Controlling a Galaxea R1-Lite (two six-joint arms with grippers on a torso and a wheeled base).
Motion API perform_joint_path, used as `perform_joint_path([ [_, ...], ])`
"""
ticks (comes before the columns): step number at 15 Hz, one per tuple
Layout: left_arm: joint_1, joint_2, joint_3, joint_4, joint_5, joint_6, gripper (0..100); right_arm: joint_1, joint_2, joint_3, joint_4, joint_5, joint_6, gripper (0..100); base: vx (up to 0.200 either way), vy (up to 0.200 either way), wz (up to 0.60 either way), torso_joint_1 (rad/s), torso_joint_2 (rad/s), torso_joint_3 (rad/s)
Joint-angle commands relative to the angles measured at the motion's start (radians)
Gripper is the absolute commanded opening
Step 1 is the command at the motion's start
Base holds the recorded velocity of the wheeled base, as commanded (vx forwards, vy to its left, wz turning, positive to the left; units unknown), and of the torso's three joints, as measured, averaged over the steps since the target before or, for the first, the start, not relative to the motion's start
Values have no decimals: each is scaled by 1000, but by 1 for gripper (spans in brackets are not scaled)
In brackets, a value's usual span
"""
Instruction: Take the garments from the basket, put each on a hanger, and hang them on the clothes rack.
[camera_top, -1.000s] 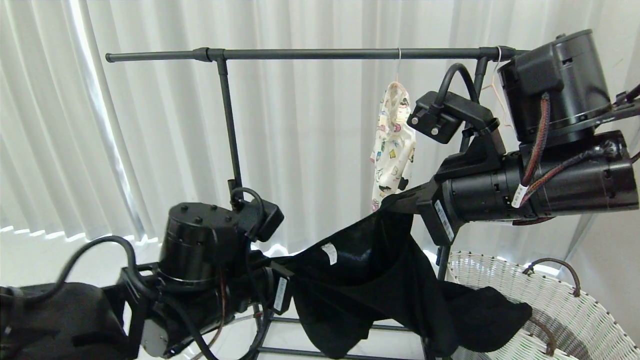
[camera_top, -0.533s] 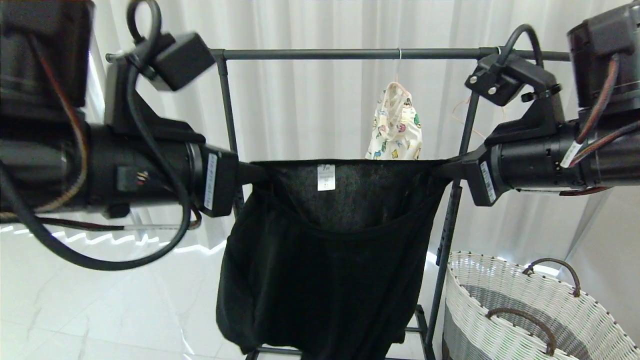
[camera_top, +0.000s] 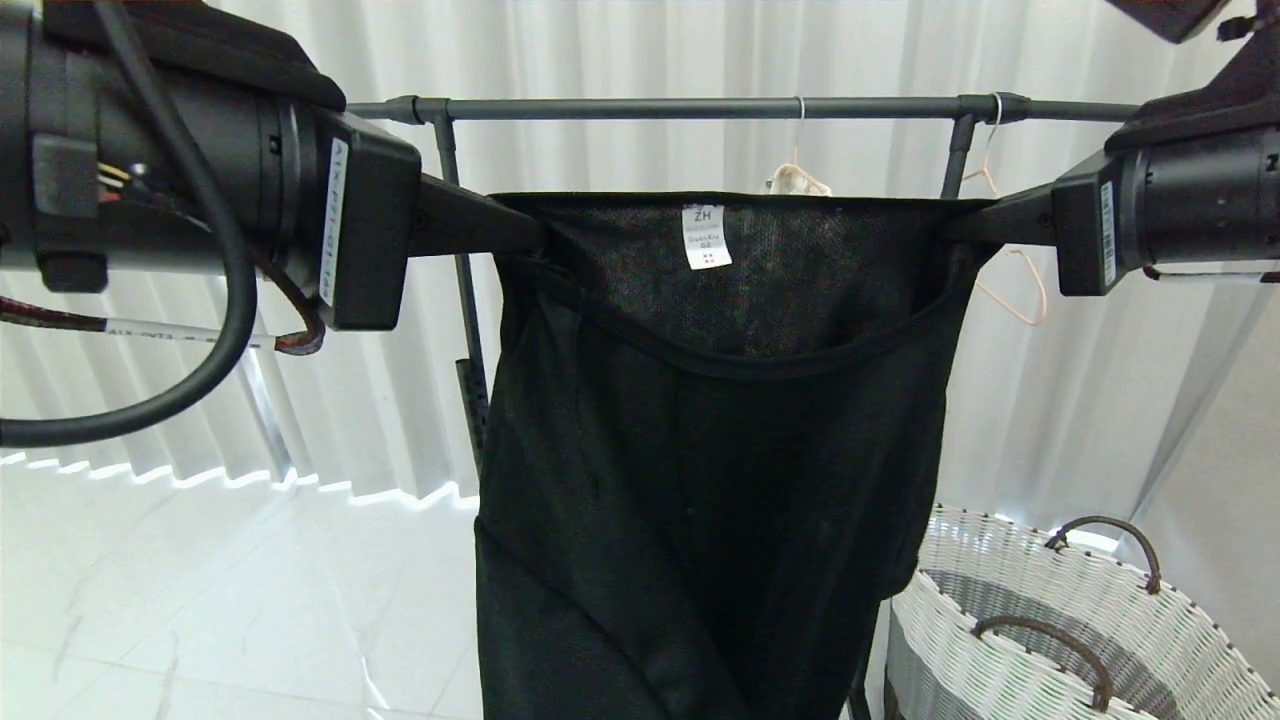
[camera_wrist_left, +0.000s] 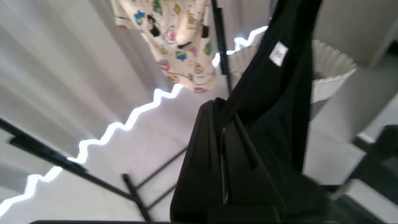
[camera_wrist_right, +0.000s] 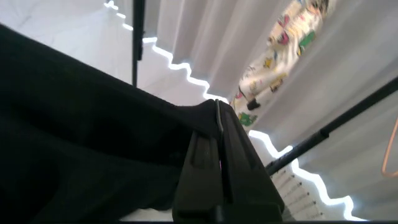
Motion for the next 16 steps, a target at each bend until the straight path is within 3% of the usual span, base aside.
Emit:
perform_joint_path([
  [1, -1, 4, -1, -1, 7, 17, 0, 36, -20, -18, 12, 1, -3, 0, 0, 0, 0, 0, 0, 0],
  [13, -1, -15, 26, -3, 7, 29, 0, 44, -72, -10, 45, 3, -3, 0, 0, 0, 0, 0, 0, 0],
  [16, -3, 50, 7, -77, 7, 31, 0, 44, -141, -11, 171, 93, 1, 0, 0, 0, 0, 0, 0, 0],
])
